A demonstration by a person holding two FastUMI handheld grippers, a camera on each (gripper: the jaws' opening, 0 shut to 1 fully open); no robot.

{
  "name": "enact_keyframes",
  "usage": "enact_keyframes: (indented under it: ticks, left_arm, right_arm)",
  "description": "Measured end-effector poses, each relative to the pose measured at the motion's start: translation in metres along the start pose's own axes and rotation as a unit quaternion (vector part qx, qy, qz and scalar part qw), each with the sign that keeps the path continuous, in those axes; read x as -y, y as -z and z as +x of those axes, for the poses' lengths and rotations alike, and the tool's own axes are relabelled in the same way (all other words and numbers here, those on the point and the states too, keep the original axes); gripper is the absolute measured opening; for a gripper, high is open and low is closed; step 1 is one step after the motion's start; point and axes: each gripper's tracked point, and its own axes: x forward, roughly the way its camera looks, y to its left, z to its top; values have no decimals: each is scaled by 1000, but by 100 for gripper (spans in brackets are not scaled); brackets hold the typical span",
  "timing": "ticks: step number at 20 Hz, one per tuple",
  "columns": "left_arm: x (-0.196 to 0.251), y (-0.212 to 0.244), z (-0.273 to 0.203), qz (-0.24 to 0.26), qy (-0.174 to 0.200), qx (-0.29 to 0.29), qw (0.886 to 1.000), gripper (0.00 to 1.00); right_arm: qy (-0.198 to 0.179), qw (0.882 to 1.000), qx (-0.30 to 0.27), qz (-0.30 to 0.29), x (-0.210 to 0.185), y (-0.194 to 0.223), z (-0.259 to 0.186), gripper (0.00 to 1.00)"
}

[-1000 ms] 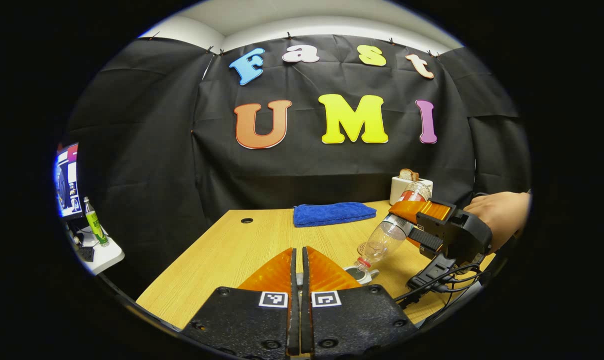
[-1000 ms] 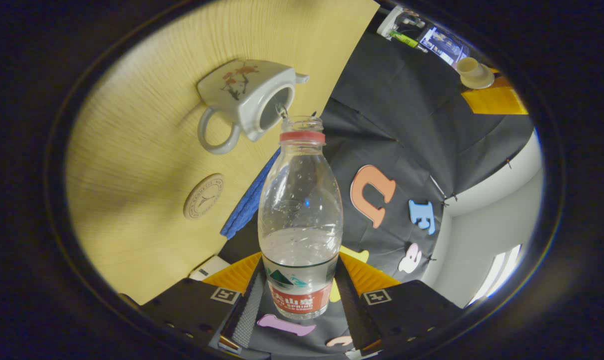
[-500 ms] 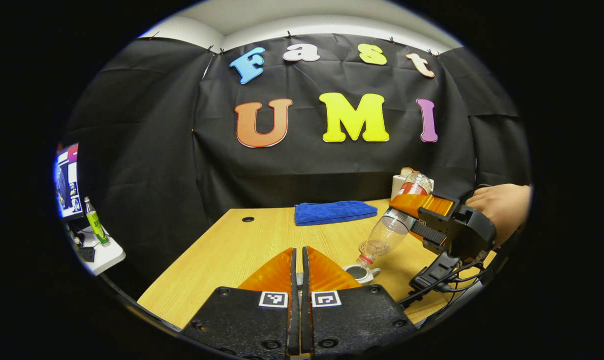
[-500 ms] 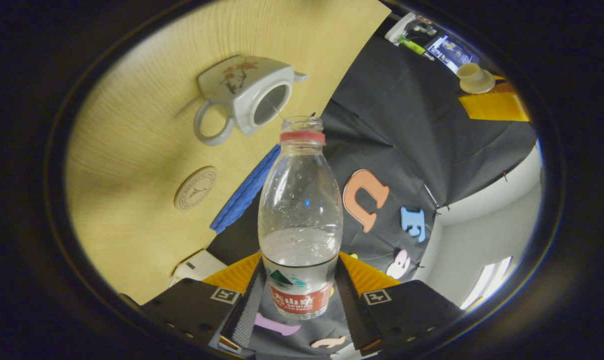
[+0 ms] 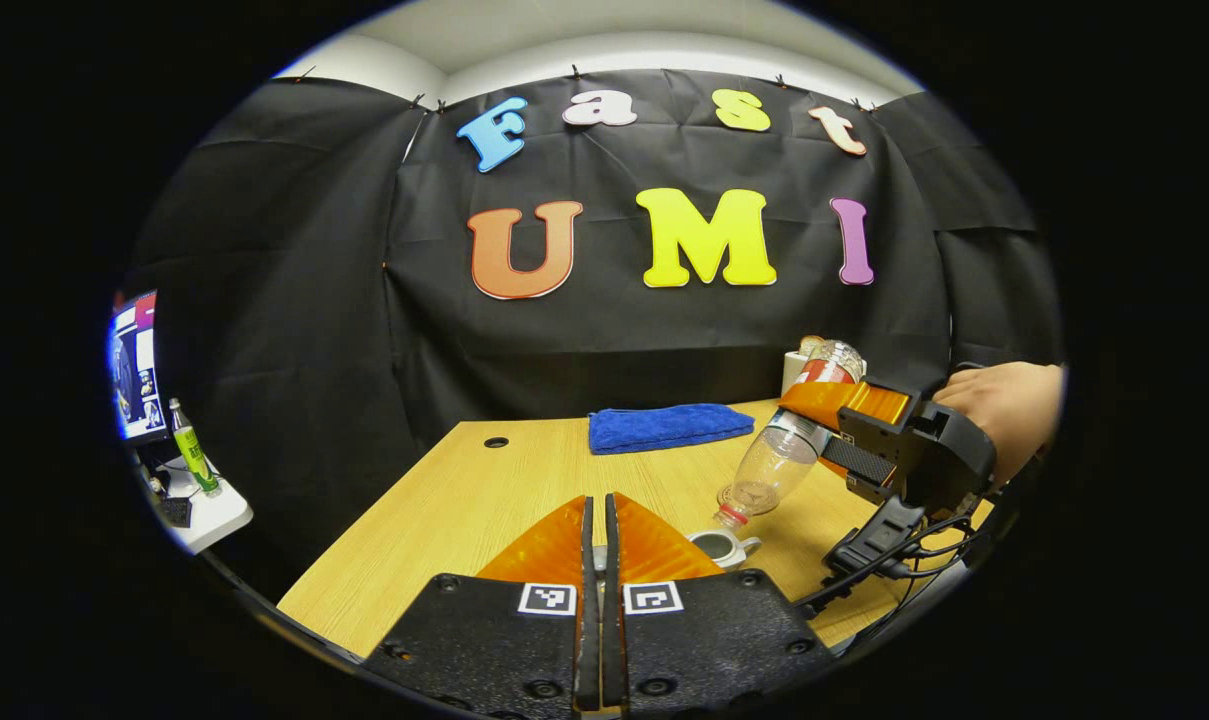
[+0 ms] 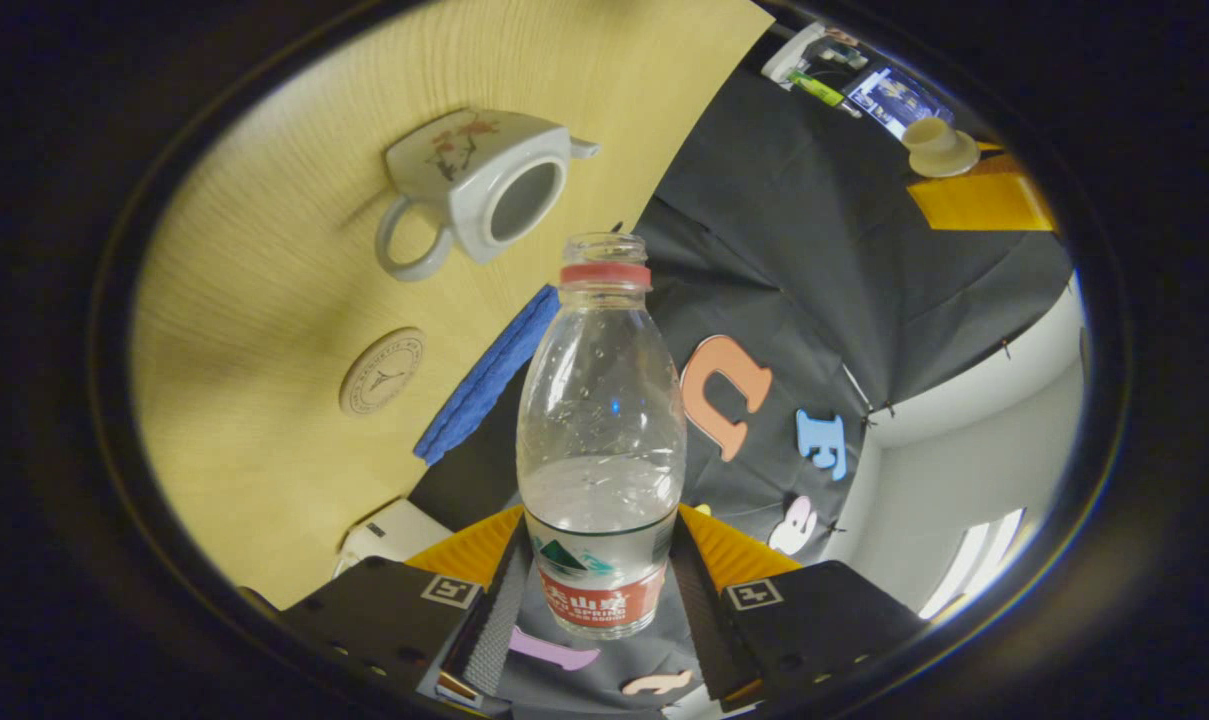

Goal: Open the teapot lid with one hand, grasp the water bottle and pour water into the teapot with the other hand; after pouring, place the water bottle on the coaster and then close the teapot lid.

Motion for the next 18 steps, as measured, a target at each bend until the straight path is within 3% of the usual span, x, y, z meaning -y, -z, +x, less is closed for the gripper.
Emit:
enact_keyframes:
  ticks: [3,5,7,9,11,13,15,16,18]
  left_arm:
    - [-1,2,3,-3,-1,-1,1000,4]
    - [-6,7,6,-7,-6,-7,1000,4]
    - [-10,6,6,-12,-11,-7,1000,4]
    - [-6,5,6,-19,2,-4,1000,4]
    - [-4,7,8,-22,11,-5,1000,4]
    - [-6,9,11,-21,5,-8,1000,4]
    - [-3,10,11,-22,6,-7,1000,4]
    - [-1,10,12,-24,8,-7,1000,3]
    - [3,12,14,-28,11,-9,999,4]
  right_arm:
    - [-14,998,5,57,-11,-2,2,76]
    - [-46,991,11,126,-29,-5,1,74]
    - [-72,978,17,193,-41,-10,-2,74]
    - [-95,955,25,281,-50,-14,-4,77]
    - [-117,910,29,397,-57,-14,-6,77]
    - [-108,860,36,497,-44,-7,-2,76]
    - [-100,803,37,587,-35,6,8,74]
    - [-90,766,34,636,-28,17,12,76]
    - [-87,675,36,732,-17,32,20,74]
